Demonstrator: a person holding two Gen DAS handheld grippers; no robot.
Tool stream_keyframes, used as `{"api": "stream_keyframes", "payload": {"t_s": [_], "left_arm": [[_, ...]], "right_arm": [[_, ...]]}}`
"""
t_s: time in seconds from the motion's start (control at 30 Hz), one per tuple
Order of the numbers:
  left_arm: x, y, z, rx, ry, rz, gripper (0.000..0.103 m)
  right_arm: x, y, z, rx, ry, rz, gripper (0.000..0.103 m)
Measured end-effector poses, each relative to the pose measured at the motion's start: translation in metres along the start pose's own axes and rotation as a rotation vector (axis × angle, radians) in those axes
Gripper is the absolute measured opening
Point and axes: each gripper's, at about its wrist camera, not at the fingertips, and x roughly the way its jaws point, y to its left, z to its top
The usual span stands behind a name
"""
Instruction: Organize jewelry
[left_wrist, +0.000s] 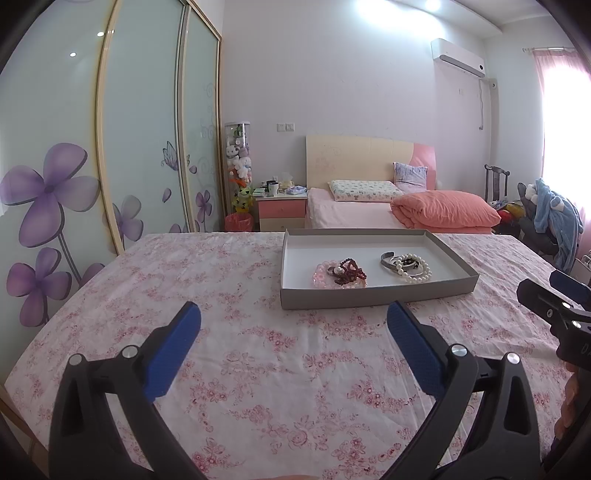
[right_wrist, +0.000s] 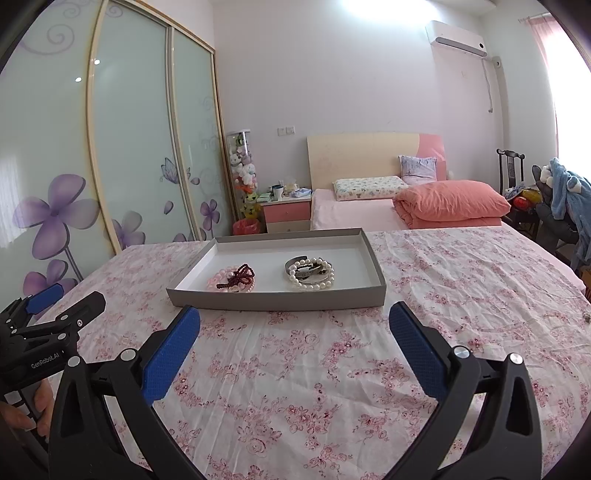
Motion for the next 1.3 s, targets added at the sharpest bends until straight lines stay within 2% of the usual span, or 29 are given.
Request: {"api": "stream_keyframes", "payload": {"t_s": [1.3], "left_arm": [[-0.0004,-0.0033,-0.0054,0.002,0.008,0.0,0.099]], "right_arm": [[0.0015,0.0017,-0.0037,0.002,0.01,0.003,0.101]]}}
